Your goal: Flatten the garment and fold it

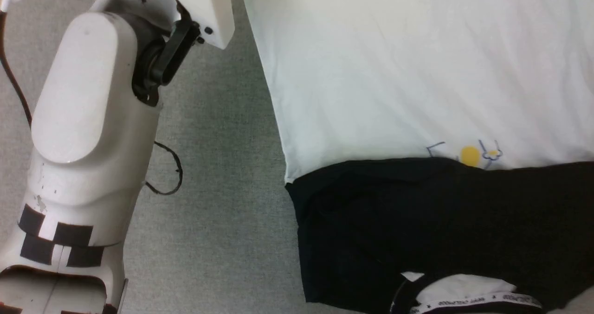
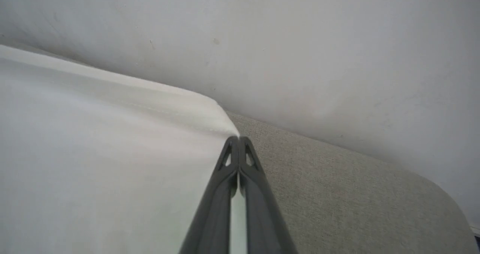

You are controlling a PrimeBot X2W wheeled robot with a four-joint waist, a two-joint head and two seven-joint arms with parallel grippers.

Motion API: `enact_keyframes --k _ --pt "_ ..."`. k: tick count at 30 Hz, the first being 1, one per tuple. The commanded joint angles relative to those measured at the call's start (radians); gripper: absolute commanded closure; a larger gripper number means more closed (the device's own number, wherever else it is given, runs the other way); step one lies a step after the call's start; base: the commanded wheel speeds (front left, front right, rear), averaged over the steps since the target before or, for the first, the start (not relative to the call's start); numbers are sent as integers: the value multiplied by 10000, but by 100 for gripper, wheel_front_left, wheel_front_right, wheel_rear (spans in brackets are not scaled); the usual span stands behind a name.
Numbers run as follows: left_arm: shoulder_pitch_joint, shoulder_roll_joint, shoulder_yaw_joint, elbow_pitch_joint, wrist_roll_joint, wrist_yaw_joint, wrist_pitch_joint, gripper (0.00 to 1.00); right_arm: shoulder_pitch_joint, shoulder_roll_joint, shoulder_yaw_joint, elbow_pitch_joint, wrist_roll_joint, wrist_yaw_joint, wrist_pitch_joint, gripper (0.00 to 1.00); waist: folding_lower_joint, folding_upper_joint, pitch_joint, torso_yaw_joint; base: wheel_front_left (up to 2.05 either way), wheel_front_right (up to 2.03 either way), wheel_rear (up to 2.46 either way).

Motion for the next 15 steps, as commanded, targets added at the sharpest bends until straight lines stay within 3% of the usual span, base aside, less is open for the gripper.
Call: enact_keyframes --k 1,8,15 --pt "-180 67 14 132 111 -92 -270 100 188 -10 -152 18 81 -23 -204 100 1 0 -777 -496 0 0 0" --pt "522 358 -367 308 228 -309 -1093 100 1364 44 -420 -322 223 -23 -1129 100 1 0 -1902 -662 0 0 0" --pt "2286 857 -657 -786 196 -343 -1655 100 3557 65 -923 -1637 312 -23 -1793 100 1 0 -2837 -626 0 0 0"
